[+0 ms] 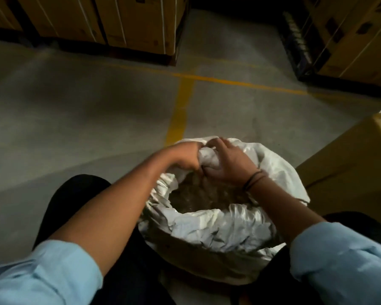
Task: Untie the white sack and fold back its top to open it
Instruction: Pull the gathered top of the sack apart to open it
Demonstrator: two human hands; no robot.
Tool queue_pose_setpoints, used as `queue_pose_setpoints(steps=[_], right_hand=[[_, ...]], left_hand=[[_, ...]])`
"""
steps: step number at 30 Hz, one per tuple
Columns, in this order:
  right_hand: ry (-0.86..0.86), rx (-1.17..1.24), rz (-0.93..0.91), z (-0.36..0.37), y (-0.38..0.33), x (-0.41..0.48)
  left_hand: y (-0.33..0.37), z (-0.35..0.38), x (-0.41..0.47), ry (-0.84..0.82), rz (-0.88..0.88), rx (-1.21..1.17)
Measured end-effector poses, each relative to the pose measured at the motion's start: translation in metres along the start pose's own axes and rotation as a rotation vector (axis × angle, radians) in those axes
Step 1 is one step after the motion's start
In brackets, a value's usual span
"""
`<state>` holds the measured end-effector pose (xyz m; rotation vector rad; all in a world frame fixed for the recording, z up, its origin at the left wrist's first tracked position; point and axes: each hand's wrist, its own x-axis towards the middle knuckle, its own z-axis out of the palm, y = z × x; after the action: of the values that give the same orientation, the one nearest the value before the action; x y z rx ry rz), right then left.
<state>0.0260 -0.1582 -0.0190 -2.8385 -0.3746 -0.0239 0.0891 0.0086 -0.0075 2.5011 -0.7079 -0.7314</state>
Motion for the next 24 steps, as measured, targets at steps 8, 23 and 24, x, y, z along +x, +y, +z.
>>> queue_pose_setpoints(steps=[8, 23, 24], right_hand=[[0.083, -0.314, 0.180, 0.029, 0.030, -0.023], [0.051, -0.131, 0.162, 0.000, 0.012, -0.043], [0.048, -0.172, 0.181, 0.001, 0.013, -0.045]], left_hand=[[-0.052, -0.047, -0.023, -0.195, -0.175, -0.392], [0.039, 0.039, 0.012, 0.089, 0.006, 0.329], [0.039, 0.034, 0.016, 0.040, 0.050, 0.328]])
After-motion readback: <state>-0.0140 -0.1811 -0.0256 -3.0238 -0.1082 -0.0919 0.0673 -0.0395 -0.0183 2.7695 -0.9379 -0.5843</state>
